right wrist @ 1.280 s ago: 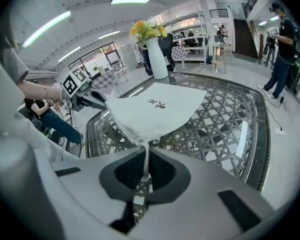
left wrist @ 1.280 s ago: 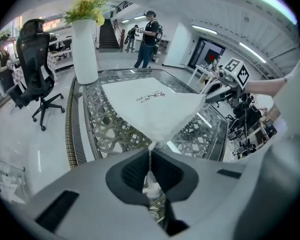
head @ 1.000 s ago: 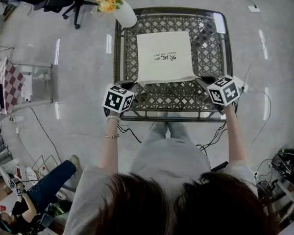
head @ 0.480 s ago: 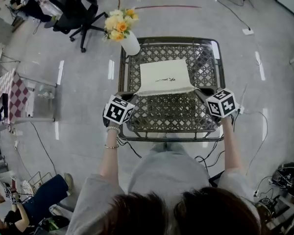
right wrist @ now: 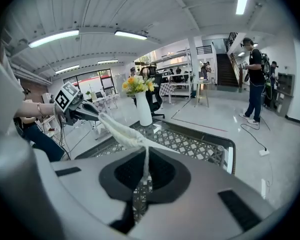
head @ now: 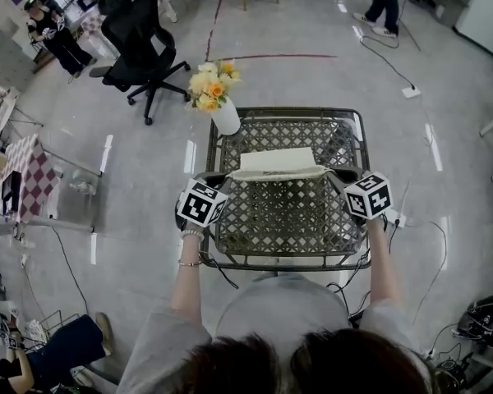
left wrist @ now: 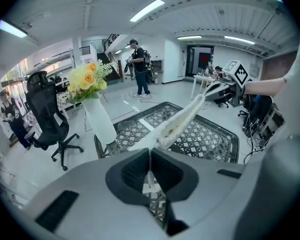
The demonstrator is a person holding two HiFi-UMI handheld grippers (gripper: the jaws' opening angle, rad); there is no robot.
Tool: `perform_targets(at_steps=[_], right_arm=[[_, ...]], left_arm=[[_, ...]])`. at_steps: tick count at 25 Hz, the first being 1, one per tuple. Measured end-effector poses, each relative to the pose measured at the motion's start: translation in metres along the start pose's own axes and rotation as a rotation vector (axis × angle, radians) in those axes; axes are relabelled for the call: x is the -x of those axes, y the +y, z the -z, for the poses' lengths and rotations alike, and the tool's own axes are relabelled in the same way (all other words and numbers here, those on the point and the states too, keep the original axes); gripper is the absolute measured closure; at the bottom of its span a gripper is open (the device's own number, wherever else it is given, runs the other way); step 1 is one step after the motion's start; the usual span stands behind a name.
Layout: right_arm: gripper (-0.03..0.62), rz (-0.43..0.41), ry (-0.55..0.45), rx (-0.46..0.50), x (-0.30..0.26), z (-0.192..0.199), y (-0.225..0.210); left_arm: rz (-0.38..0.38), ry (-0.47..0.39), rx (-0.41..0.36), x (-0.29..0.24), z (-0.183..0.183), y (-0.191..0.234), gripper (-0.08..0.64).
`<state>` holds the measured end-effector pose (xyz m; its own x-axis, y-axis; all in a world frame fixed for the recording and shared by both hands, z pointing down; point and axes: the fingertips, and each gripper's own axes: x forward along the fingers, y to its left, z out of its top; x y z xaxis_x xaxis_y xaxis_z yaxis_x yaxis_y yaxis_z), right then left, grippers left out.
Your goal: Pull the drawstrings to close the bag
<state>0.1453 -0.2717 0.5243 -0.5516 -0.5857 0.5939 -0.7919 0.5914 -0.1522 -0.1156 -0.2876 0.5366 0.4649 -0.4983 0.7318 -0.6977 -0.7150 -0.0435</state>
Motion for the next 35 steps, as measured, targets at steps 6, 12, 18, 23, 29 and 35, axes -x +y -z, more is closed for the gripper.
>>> perform_targets(at_steps=[6,12,18,23,29,35], right_arm=[[0.571,0.023,-0.032,0.001,0.009,-0.016,-0.002],[0.571,0.05,-0.09,-0.01,0.015,-0.034,-0.006],[0.571,0.067,-0.118,0.02,0.025,-0.047,-0.008],[0.571,0.083,-0.148,0.037,0.031,-0.058,-0.009],[0.571,0.106,-0.184,0.06,0.041,-0.07,-0.012],[0.571,0.117,-0.212,0.077,0.05,-0.082,-0.012]], left_arm=[[-0.025,-0.037,-0.004,0.009,-0.017,0.003,0.529],[-0.053,-0.084,0.002,0.016,-0.032,0.009,0.529],[-0.079,-0.127,-0.01,0.027,-0.049,0.011,0.529],[-0.098,-0.16,-0.018,0.035,-0.061,0.012,0.529],[-0.126,-0.201,-0.03,0.046,-0.075,0.012,0.529],[-0.15,-0.242,-0.034,0.059,-0.086,0.01,0.529]])
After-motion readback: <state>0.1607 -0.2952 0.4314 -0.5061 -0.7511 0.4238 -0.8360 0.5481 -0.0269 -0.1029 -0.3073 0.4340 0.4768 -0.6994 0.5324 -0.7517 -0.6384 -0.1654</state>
